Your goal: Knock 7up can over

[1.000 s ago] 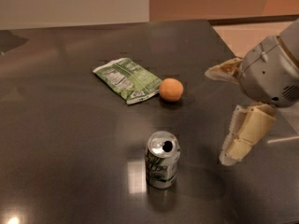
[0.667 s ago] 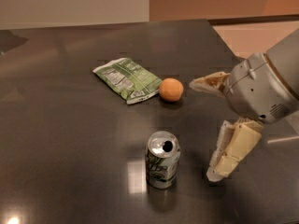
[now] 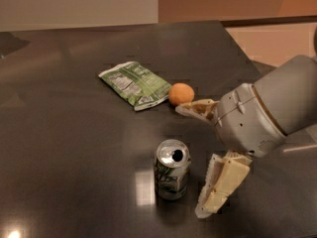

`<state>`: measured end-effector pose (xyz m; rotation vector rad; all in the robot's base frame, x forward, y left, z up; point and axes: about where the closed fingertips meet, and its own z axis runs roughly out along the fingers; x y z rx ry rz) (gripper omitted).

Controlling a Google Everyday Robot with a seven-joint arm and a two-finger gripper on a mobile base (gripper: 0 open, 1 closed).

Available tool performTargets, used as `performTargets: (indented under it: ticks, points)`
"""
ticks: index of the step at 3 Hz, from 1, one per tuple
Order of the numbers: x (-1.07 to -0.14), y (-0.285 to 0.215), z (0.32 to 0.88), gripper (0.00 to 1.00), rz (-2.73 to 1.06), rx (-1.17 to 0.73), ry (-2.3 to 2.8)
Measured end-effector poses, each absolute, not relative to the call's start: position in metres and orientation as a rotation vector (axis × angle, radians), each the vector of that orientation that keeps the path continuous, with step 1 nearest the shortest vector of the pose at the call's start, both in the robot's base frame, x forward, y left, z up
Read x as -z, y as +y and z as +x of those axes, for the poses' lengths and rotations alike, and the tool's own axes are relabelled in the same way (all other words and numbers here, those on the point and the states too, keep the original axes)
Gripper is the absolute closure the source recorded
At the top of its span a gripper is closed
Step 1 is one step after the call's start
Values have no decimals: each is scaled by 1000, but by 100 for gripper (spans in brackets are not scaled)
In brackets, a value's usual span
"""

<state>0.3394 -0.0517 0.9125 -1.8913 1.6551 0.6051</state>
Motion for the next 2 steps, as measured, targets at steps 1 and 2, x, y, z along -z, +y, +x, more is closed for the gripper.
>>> performTargets:
  ticks: [1, 2]
  points:
    - [-901, -36, 334, 0, -1892, -618, 1638]
    - [-894, -31, 338, 16, -1886, -614, 1646]
